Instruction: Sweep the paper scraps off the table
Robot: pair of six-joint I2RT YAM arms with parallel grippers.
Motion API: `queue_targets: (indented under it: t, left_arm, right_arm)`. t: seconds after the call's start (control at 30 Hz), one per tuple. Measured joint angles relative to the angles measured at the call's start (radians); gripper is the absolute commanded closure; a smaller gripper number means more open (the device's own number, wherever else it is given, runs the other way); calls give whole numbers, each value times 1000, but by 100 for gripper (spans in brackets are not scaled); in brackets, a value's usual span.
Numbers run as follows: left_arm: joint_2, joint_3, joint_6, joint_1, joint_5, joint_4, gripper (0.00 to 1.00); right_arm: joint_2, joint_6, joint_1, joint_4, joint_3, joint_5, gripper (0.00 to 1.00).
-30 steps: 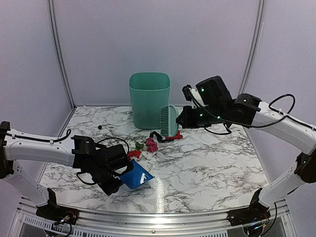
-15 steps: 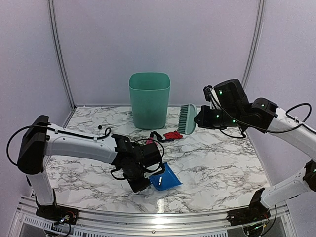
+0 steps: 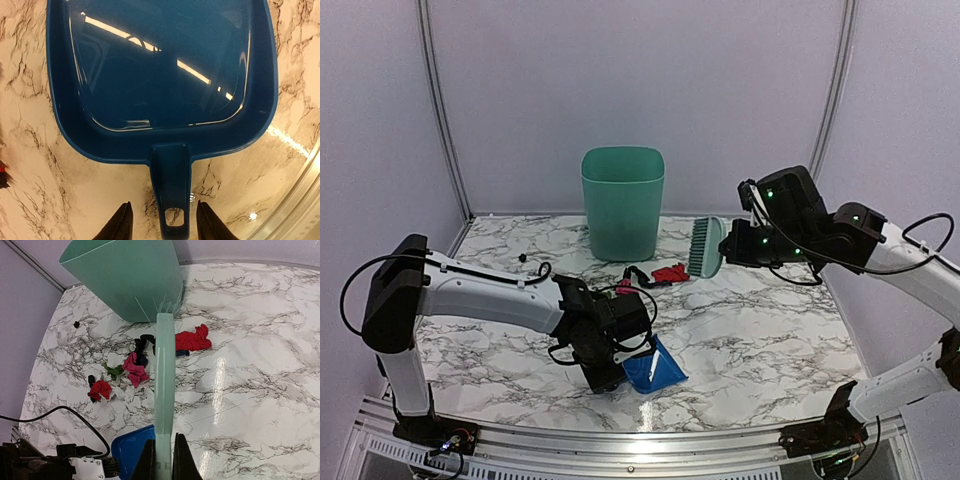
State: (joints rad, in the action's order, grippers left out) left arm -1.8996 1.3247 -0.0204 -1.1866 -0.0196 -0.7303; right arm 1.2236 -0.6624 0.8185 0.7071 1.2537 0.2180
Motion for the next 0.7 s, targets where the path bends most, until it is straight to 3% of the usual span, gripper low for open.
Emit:
queue_targets:
  t: [0.2, 0.37, 0.6, 0.7]
  left_arm:
    - [92, -23, -7, 0, -10, 31, 44]
    - [340, -196, -3, 0, -29, 181, 41]
    - [743, -780, 39, 0, 11, 670, 31]
    - [808, -938, 57, 0, 13, 807, 31]
  right_arm:
    - [52, 12, 0, 1, 12, 0, 100]
    - [83, 28, -8, -3, 13, -12, 100]
    - [127, 52, -16, -12, 42, -35, 100]
    - [139, 60, -16, -18, 50, -43, 100]
